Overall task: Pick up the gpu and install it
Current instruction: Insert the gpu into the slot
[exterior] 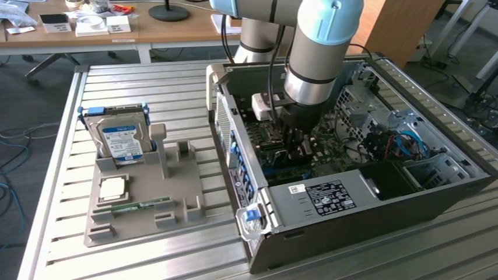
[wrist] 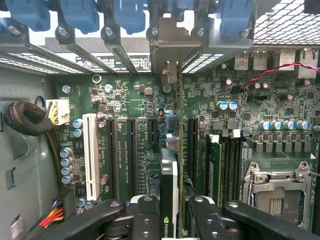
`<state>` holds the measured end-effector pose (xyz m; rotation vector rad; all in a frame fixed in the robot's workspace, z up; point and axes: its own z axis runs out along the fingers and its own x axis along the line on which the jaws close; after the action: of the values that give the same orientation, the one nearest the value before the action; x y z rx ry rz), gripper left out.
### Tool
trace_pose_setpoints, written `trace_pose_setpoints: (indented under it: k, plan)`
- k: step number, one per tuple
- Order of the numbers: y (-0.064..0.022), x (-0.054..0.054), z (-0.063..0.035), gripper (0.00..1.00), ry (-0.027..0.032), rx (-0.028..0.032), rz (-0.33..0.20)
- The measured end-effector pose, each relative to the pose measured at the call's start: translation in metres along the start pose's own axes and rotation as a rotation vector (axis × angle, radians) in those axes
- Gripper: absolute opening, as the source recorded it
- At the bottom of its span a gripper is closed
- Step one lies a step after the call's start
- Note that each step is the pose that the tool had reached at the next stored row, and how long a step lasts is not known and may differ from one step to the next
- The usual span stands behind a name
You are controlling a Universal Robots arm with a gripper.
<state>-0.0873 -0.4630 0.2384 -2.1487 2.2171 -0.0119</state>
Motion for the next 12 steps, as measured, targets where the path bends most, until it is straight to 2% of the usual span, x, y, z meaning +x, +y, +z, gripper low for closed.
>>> trace_pose_setpoints:
  k: [12]
  plan:
    - [0.0004,0.0000,0.0013,0.27,-0.0006,-0.0019,0.000]
